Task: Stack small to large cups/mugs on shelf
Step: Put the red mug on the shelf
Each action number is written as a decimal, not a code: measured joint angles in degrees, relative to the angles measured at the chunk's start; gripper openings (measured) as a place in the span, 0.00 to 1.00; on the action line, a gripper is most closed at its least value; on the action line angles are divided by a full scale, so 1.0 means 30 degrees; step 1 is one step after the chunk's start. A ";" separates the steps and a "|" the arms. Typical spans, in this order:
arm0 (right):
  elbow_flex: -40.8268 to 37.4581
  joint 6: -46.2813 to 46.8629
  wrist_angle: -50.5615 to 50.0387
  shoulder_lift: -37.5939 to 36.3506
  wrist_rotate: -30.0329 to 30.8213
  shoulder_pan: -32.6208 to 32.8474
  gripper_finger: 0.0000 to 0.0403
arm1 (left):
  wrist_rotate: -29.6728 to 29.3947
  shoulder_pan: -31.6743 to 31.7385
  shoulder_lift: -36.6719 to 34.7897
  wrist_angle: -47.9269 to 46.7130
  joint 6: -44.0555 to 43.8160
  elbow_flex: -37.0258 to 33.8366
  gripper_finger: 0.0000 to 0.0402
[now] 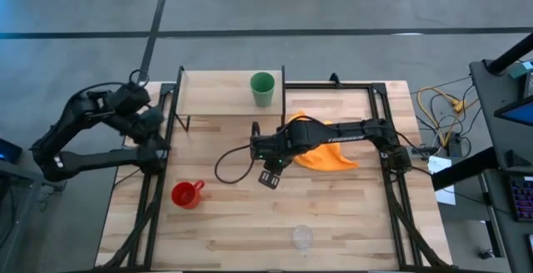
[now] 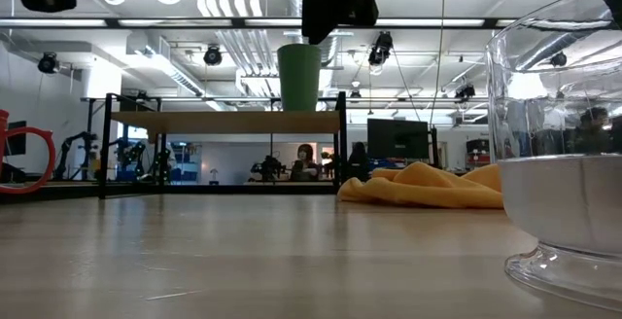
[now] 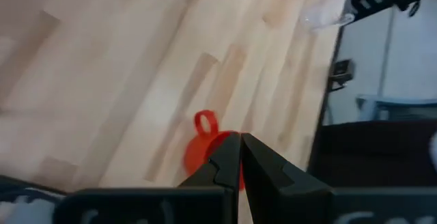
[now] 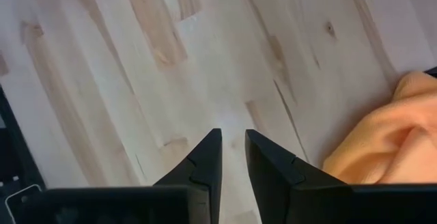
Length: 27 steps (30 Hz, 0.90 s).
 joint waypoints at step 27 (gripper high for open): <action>-0.0036 -0.1375 0.0186 0.0000 0.0539 -0.0068 0.16 | -0.4371 -0.8768 0.2474 0.7350 -0.0673 -0.4087 0.00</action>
